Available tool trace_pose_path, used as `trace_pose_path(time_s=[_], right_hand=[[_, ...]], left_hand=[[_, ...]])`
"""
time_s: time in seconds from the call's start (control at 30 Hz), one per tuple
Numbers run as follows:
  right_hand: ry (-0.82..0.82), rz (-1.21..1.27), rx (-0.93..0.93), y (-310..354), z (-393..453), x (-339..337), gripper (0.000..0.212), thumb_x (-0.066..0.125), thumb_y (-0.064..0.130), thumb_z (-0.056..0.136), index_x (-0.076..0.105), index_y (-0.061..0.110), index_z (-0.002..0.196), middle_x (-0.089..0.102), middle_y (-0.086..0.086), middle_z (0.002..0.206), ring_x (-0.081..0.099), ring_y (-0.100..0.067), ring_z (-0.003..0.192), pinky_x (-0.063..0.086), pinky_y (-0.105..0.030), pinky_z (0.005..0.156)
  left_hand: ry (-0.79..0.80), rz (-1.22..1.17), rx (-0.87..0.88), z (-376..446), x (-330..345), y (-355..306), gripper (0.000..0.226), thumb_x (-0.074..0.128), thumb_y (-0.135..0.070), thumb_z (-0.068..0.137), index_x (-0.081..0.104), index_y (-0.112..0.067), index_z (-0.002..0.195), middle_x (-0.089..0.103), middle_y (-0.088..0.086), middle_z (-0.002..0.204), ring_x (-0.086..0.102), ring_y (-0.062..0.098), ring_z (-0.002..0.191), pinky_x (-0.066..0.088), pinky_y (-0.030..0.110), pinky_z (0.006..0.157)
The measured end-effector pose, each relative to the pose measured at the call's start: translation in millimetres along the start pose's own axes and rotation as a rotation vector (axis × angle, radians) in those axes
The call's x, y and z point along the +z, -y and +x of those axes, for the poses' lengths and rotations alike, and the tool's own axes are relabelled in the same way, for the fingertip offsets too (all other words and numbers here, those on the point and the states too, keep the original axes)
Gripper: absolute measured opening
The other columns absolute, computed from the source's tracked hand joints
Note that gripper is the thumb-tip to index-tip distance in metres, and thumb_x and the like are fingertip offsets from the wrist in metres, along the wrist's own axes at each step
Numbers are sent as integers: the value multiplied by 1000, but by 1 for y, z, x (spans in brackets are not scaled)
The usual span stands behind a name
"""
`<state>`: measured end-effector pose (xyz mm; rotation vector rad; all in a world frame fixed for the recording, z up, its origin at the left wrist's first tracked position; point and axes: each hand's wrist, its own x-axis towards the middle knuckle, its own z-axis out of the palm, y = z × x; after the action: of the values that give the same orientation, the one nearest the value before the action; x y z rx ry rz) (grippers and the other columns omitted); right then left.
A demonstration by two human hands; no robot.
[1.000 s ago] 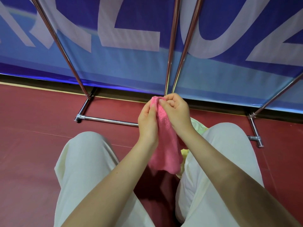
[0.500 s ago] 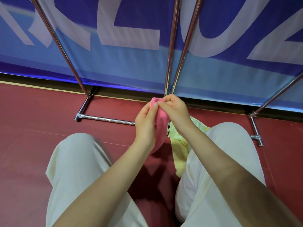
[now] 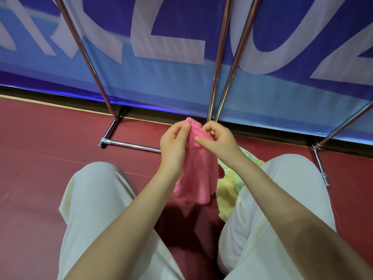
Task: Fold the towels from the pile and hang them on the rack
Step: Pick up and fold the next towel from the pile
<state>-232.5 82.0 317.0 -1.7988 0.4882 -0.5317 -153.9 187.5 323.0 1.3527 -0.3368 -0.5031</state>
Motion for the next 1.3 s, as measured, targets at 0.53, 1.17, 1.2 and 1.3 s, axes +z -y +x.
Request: trace_pose_path(time_s=[0.53, 1.17, 1.2, 1.3], right_hand=[[255, -286, 98, -55, -51, 0, 36, 66, 23, 89, 51, -7, 76, 41, -5, 70, 37, -13, 65, 30, -32, 62], [-17, -677, 245, -76, -49, -33, 11, 65, 17, 89, 69, 7, 88, 68, -8, 75, 60, -20, 75, 40, -26, 66], [-54, -668, 229, -74, -47, -34, 9, 66, 16, 87, 69, 8, 85, 67, -6, 72, 58, -17, 71, 39, -25, 65], [-161, -654, 220, -68, -43, -37, 7, 68, 16, 84, 68, 13, 78, 59, 4, 65, 52, -13, 67, 34, -20, 58]], left_hand=[[-195, -292, 51, 22, -57, -32, 14, 56, -8, 95, 68, -4, 100, 71, 10, 99, 64, 19, 96, 49, 32, 95], [-221, 26, 186, 25, -97, -31, 16, 52, -19, 99, 67, -23, 100, 67, 2, 108, 61, 13, 102, 46, 34, 100], [-225, 20, 189, 25, -97, -32, 17, 51, -19, 99, 67, -25, 99, 67, 0, 107, 61, 12, 103, 46, 35, 100], [-265, 28, 180, 25, -100, -31, 17, 53, -20, 98, 67, -29, 97, 66, -6, 105, 61, 11, 103, 46, 35, 101]])
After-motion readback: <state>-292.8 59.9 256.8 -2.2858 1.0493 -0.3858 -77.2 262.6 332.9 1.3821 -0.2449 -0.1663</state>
